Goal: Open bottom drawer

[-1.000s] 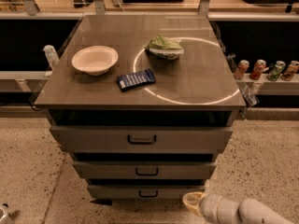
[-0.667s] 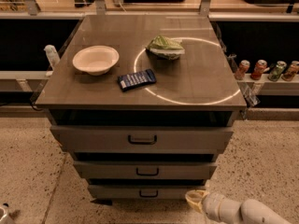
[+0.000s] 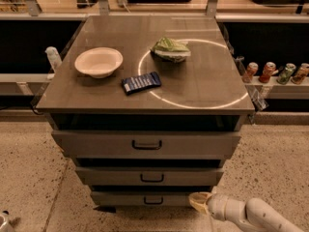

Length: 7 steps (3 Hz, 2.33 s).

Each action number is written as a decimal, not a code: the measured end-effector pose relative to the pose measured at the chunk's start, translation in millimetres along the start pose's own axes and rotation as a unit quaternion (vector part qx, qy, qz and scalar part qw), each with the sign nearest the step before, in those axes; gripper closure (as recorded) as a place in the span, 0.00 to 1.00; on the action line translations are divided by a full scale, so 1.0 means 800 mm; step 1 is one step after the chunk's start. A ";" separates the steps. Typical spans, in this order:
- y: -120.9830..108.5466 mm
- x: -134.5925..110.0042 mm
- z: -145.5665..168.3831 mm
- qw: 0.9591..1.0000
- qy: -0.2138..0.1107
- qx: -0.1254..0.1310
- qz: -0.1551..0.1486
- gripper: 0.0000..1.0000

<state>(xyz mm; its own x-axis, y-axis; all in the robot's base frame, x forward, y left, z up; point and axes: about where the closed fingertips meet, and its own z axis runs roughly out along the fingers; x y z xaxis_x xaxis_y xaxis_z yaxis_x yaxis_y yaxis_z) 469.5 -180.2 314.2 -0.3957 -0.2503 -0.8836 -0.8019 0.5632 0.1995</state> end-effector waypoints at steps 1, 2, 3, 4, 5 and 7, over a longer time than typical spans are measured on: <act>-0.002 -0.013 -0.006 1.000 -0.016 -0.020 -0.005 1.00; -0.012 0.005 0.010 1.000 -0.022 -0.003 0.008 1.00; -0.032 0.028 0.030 0.999 -0.046 0.027 0.004 1.00; -0.048 0.045 0.037 0.995 -0.074 0.062 -0.005 1.00; -0.069 0.049 0.039 0.992 -0.093 0.080 -0.022 1.00; -0.114 0.020 0.060 0.989 -0.099 0.080 -0.072 1.00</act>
Offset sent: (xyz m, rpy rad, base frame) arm 0.0185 -0.0053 -0.0387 0.0481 -0.0004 -0.0836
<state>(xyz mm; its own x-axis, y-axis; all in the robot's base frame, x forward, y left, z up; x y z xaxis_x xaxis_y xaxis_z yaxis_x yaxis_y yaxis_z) 557.5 -197.3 261.2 -0.1739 -0.1874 -0.9668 -0.7566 0.6538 0.0093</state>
